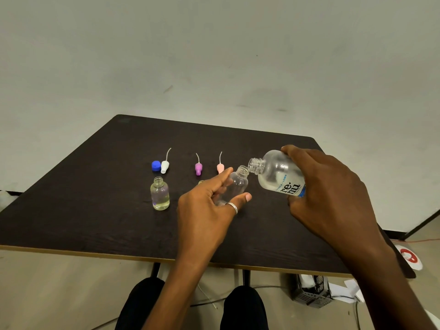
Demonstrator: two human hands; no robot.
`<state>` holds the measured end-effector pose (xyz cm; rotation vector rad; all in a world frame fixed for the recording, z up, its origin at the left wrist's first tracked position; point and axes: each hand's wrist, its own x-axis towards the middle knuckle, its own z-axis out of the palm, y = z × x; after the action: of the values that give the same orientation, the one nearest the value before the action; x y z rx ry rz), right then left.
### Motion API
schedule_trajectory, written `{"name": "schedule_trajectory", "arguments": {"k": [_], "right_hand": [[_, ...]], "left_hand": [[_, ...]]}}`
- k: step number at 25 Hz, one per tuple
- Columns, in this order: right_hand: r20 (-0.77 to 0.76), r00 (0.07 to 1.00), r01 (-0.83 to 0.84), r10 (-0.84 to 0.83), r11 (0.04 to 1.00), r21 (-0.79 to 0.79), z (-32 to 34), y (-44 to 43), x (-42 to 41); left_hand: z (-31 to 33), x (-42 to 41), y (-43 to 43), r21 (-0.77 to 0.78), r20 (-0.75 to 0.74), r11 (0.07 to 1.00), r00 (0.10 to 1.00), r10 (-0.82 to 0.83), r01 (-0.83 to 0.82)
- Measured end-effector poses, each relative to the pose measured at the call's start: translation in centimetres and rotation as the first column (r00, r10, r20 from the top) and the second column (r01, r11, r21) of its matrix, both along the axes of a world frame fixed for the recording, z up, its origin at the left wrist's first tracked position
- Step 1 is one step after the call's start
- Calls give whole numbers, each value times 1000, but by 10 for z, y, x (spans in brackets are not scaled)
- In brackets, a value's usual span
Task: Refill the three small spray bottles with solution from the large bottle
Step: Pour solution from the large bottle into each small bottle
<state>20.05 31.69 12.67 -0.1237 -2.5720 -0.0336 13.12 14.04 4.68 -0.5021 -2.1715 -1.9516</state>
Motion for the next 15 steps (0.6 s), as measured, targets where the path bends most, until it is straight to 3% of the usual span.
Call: {"name": "schedule_trajectory", "arguments": {"k": [15], "right_hand": [[10,1000,7,-7,1000,18,0,-1,0]], "left_hand": [[0,1,-2,-51,-4,999,1000,-7,7]]}}
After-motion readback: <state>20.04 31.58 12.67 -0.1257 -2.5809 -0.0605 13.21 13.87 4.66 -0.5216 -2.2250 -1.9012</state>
